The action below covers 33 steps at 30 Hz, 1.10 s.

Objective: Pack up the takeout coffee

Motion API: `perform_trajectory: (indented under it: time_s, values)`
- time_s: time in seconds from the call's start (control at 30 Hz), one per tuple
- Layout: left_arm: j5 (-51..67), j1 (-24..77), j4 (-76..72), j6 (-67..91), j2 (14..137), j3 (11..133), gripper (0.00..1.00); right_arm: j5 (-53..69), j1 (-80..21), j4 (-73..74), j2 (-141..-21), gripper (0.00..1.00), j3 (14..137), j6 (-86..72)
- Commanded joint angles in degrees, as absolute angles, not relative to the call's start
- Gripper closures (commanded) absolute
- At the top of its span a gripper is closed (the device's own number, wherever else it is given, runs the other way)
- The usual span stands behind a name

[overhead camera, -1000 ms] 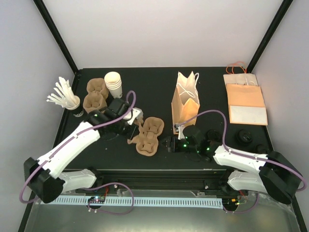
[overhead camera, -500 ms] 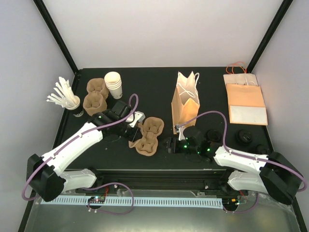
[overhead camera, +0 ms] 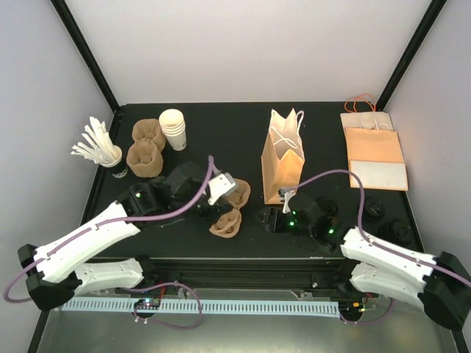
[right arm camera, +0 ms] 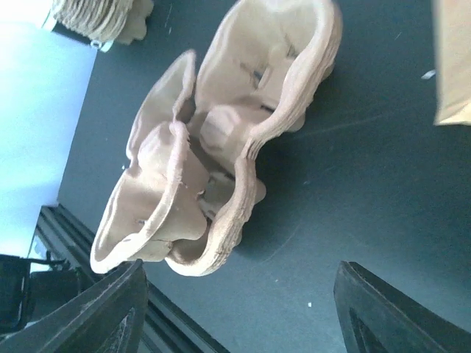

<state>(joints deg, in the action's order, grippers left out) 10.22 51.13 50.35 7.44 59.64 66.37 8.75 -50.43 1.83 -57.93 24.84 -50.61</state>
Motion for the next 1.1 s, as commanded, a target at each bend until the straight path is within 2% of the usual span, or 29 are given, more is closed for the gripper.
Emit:
perform_trajectory:
  time_s: [0.0,0.1,0.13,0.23,0.3,0.43,0.6,0.77,0.93,1.07]
  values:
    - [7.17,60.29,45.70,5.45,61.84,64.54,0.92,-1.62,-50.47,19.66,-50.08,0.28,29.52,-46.64]
    - [5.20,62.09,44.80,9.85,63.67,62.41,0.86,-4.06,-50.27,27.27,-46.54,0.26,32.15,-44.08]
    - [1.67,62.13,45.86,13.50,64.34,62.33,0.79,-3.50,-50.26,28.45,-45.79,0.26,32.76,-42.97]
    - [-6.86,61.43,47.65,20.63,63.97,60.41,0.49,-1.02,-50.23,31.56,-46.19,0.27,35.33,-39.75]
    - [-9.97,59.63,47.77,23.75,62.10,58.00,0.33,-0.32,-50.28,33.51,-47.55,0.28,37.32,-38.62]
    - [-7.90,50.85,44.49,22.49,56.31,51.68,0.22,0.80,-50.26,31.97,-48.28,0.28,38.09,-37.95]
    - [4.06,40.49,41.53,13.18,57.68,48.25,0.08,2.81,-50.22,29.07,-48.29,0.27,37.70,-37.61]
    - [9.93,37.84,44.94,5.66,69.25,54.33,0.03,4.08,-50.27,29.58,-48.89,0.27,38.83,-36.45]
    - [11.73,36.37,53.75,-0.85,83.22,61.02,0.14,3.92,-50.27,30.77,-47.36,0.27,39.37,-35.70]
    - [9.92,36.35,55.21,-2.65,86.73,62.57,0.19,3.53,-50.27,31.31,-45.81,0.27,39.16,-35.35]
